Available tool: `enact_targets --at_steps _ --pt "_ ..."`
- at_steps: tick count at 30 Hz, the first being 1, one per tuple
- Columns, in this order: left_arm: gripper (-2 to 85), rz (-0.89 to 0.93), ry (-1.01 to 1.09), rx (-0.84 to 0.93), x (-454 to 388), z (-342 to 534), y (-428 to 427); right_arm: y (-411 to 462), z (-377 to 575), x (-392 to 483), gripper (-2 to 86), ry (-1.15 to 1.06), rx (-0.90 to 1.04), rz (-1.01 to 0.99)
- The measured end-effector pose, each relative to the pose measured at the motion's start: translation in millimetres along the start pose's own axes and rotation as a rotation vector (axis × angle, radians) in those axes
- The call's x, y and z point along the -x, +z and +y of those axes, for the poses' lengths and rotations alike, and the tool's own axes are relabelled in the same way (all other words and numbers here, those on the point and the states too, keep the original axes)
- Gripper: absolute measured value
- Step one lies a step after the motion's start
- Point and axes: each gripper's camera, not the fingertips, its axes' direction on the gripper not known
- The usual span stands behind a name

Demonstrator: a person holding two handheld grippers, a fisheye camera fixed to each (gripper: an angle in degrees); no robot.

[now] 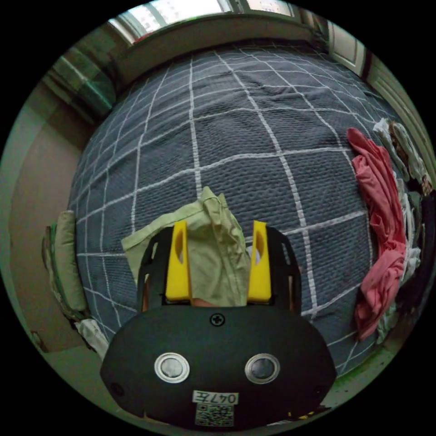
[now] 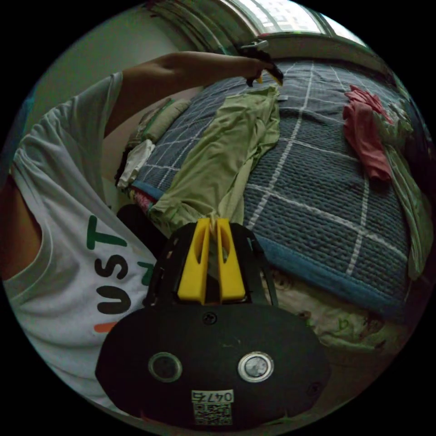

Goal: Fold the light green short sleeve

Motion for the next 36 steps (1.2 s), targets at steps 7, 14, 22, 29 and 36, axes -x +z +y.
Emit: enact_targets --at_steps 7,14,22,29,36 --pt "20.4 0.141 0.199 -0.307 36.4 135.1 -79.9 -30.0 12.0 2.9 9.1 -0.046 0.055 0.236" --pt "18.9 0.421 0.287 -0.255 94.5 389.1 -74.4 -21.9 11.5 -9.3 7.5 -0.054 0.084 0.230" --pt "20.3 0.573 -0.101 -0.149 125.1 589.6 12.5 8.7 29.7 -7.8 9.9 0.082 0.053 0.273" --pt "19.2 0.476 -0.146 -0.167 115.2 666.9 46.0 22.8 43.1 45.3 7.9 0.018 0.016 0.494" --pt "11.6 0.486 -0.153 -0.169 126.6 728.5 53.6 24.7 48.2 53.4 2.2 -0.028 0.002 0.471"
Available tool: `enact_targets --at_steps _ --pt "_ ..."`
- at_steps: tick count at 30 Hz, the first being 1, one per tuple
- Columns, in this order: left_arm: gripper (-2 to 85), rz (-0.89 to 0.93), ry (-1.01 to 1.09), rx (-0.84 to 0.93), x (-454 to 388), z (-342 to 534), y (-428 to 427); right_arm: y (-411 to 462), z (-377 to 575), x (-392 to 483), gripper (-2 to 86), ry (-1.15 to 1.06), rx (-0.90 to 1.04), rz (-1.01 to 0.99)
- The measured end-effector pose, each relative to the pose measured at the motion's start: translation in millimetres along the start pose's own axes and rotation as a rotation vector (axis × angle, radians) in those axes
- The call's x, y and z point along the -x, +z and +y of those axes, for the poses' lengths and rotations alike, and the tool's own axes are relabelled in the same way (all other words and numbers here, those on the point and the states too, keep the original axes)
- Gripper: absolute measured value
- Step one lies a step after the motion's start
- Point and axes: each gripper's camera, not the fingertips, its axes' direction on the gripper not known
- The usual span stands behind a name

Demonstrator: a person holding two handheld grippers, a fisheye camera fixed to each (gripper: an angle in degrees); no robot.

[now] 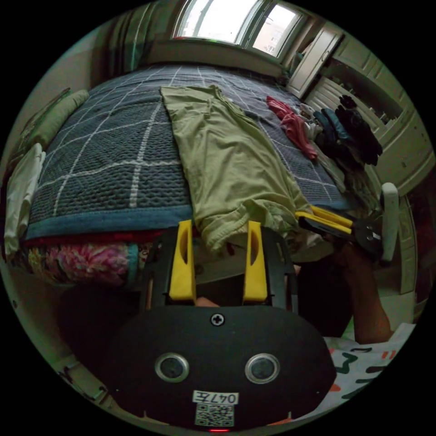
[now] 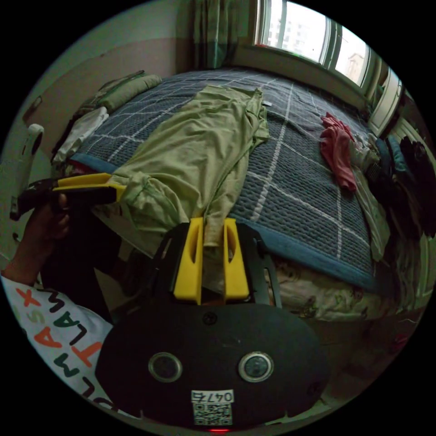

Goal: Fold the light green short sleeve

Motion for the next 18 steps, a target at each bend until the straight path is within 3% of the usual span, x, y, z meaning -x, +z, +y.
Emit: enact_targets --at_steps 1,4,9,18 --pt "6.9 0.052 -0.001 0.008 5.6 5.4 -1.4 0.0 0.5 -0.5 1.7 -0.003 -0.008 -0.013" --pt "3.7 0.091 0.006 0.008 15.6 19.8 -7.8 -1.5 4.2 -9.1 0.9 0.031 -0.039 -0.073" --pt "2.0 0.178 -0.016 -0.032 40.3 47.7 -33.9 -17.3 11.6 -31.3 0.5 0.117 -0.100 -0.230" --pt "2.0 0.165 0.072 0.024 59.6 118.5 -85.8 -69.5 39.7 -29.7 0.5 0.084 -0.113 -0.309"
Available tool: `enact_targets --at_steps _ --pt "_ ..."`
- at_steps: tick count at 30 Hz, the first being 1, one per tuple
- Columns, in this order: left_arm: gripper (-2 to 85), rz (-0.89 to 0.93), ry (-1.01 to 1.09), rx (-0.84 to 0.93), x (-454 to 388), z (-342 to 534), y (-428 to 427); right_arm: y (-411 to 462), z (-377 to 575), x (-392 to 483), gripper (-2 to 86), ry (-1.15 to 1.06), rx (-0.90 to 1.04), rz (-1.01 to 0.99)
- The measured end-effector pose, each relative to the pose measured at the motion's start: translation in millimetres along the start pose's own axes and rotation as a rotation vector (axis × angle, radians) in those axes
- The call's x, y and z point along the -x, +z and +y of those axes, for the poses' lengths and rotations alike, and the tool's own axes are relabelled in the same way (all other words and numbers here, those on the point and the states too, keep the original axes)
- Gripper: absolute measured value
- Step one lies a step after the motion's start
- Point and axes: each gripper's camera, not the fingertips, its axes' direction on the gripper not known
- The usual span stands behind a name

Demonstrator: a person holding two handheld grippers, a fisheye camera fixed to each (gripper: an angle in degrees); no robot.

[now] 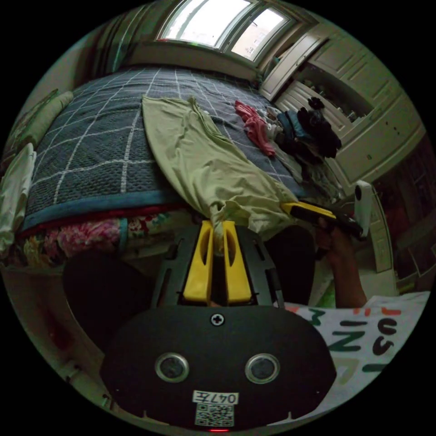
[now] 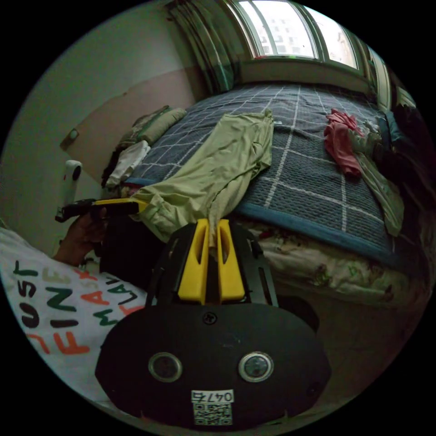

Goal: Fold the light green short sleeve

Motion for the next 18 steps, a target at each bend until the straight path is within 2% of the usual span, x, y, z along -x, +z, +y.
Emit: enact_targets --at_steps 7,9,14,16,18 --pt "3.2 0.068 -0.057 0.012 23.7 28.7 -10.5 4.7 -1.8 -2.8 0.6 0.060 -0.009 -0.109" --pt "3.7 0.056 -0.030 -0.039 30.6 14.2 -21.0 6.9 -37.9 -2.6 0.7 0.028 -0.055 -0.109" --pt "5.2 -0.121 0.031 -0.088 55.8 -55.7 -29.3 50.6 -145.6 -11.5 1.6 -0.025 -0.077 -0.027" --pt "6.9 -0.164 0.015 -0.066 78.0 -97.2 -18.7 83.9 -187.8 -20.1 3.2 -0.039 -0.037 -0.010" --pt "9.7 -0.163 -0.037 0.008 98.6 -121.3 -6.9 135.2 -232.8 -36.1 8.8 -0.021 0.086 -0.024"
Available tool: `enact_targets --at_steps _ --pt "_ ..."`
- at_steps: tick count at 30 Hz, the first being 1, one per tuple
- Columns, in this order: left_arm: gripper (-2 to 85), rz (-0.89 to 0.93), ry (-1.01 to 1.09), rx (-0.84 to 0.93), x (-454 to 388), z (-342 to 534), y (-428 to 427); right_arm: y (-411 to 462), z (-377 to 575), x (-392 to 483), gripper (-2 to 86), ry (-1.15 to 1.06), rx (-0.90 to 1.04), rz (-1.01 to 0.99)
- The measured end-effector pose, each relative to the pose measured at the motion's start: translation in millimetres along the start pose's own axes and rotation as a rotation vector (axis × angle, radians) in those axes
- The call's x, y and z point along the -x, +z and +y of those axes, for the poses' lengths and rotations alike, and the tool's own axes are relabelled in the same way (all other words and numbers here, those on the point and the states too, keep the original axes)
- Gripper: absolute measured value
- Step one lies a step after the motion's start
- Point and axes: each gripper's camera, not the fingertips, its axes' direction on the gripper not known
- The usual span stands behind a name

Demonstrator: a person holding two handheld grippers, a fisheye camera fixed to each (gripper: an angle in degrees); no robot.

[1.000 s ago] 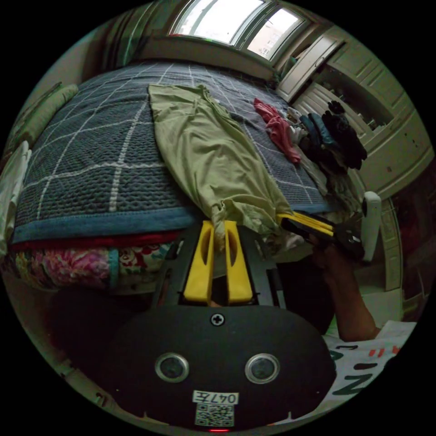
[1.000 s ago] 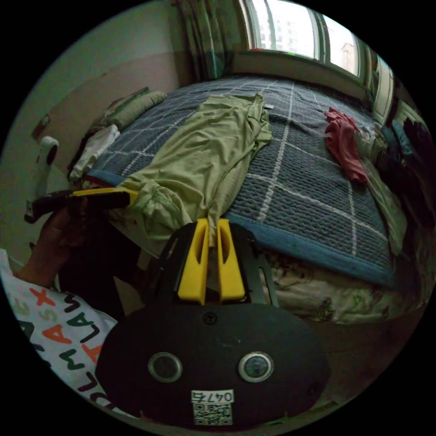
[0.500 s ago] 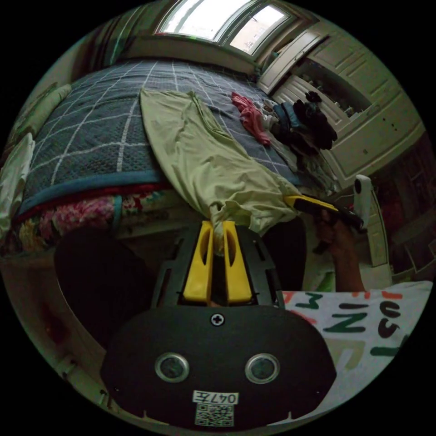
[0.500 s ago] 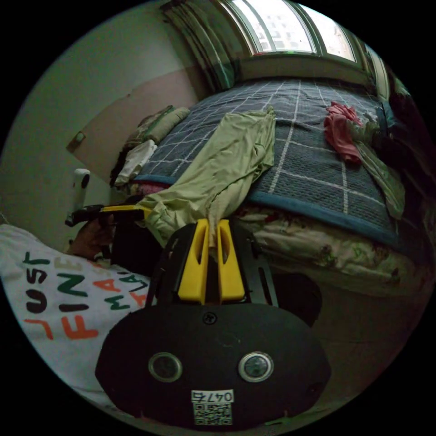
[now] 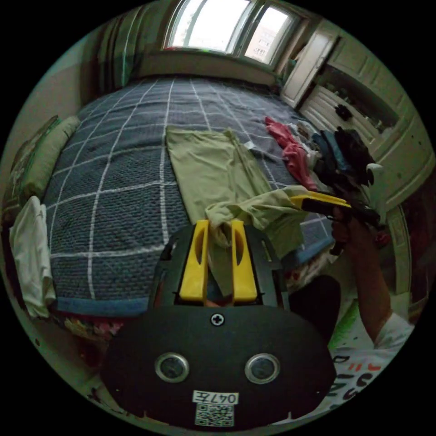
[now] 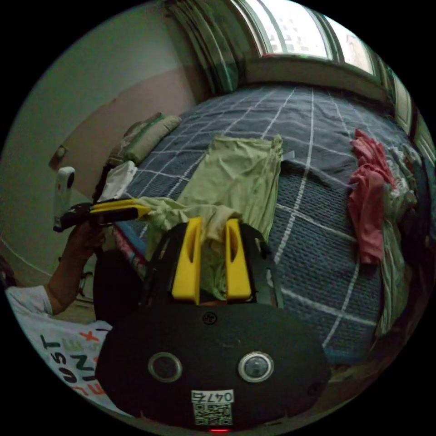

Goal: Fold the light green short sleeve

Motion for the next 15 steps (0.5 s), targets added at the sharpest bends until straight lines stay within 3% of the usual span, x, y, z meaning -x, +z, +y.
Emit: enact_targets --at_steps 2,5,7,9,13,15 --pt "12.4 0.043 -0.038 0.056 17.0 -12.0 7.2 19.4 -18.3 -10.6 11.4 0.014 0.052 -0.036" --pt "12.7 -0.003 -0.039 0.011 35.5 -7.0 -7.5 9.3 -16.9 -13.2 11.1 -0.018 -0.069 0.022" --pt "10.7 0.007 0.029 -0.046 35.5 3.4 -22.2 1.5 -10.7 -2.8 9.2 -0.094 -0.152 0.084" --pt "9.6 0.081 0.126 -0.036 22.7 6.6 -21.3 10.1 -8.0 32.6 4.3 -0.338 -0.195 0.058" --pt "10.0 0.142 0.266 0.034 -15.0 7.8 4.9 64.7 -20.6 93.9 0.6 -0.653 -0.048 0.064" --pt "10.1 0.090 0.290 0.071 -23.2 7.1 16.4 106.6 -32.8 117.1 -0.2 -0.769 0.069 0.049"
